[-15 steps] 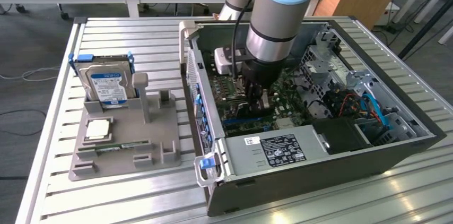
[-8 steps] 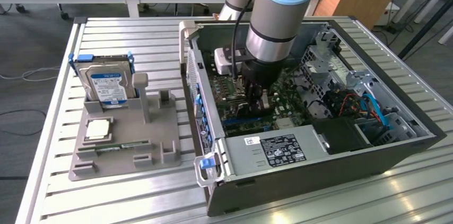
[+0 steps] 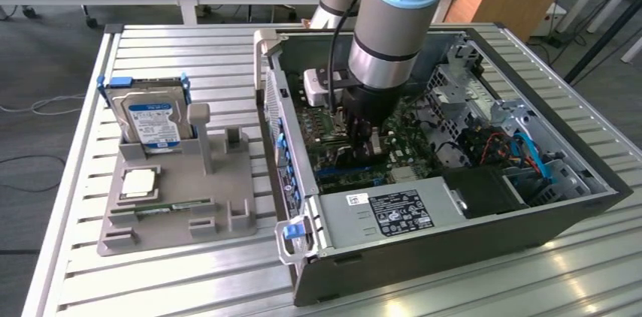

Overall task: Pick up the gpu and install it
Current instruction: 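Insert the gpu into the slot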

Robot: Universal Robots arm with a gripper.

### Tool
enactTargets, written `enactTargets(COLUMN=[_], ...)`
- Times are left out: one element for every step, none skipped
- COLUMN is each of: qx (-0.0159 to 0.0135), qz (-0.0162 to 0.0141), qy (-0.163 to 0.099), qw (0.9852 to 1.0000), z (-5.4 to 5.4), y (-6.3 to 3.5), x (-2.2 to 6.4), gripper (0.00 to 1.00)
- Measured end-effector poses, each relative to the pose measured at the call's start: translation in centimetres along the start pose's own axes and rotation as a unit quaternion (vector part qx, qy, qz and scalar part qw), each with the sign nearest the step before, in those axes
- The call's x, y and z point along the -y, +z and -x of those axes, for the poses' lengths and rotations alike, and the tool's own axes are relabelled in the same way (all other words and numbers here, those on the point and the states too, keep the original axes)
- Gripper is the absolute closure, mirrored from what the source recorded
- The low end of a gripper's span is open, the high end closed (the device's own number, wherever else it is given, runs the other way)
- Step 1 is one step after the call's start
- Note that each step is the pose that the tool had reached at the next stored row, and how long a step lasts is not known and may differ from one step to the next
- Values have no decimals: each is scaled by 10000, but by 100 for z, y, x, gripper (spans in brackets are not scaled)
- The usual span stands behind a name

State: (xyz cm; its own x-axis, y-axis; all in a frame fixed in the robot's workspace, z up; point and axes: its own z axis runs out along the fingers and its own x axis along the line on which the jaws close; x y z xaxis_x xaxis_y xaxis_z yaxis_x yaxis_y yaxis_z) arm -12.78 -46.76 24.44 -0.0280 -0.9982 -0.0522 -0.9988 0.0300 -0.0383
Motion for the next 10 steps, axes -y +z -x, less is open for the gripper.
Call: enactTargets(qx=[-1, -1, -2, -2, -2, -2, -3, -3, -3, -3], qz=[0, 0, 1, 1, 1, 1, 1, 2, 2, 1], qy=[0, 0, 0, 0, 0, 0, 0, 0, 0, 0], qw=[10000, 10000, 10000, 10000, 10000, 10000, 10000, 10000, 10000, 10000], z=[0, 0, 0, 0, 0, 0, -1, -1, -1, -1], y=[0, -1, -1, -1, -1, -1, -1, 0, 1, 2], x=[0, 0, 0, 0, 0, 0, 0, 0, 0, 0], gripper=[73, 73, 73, 73, 73, 73, 73, 73, 73, 73])
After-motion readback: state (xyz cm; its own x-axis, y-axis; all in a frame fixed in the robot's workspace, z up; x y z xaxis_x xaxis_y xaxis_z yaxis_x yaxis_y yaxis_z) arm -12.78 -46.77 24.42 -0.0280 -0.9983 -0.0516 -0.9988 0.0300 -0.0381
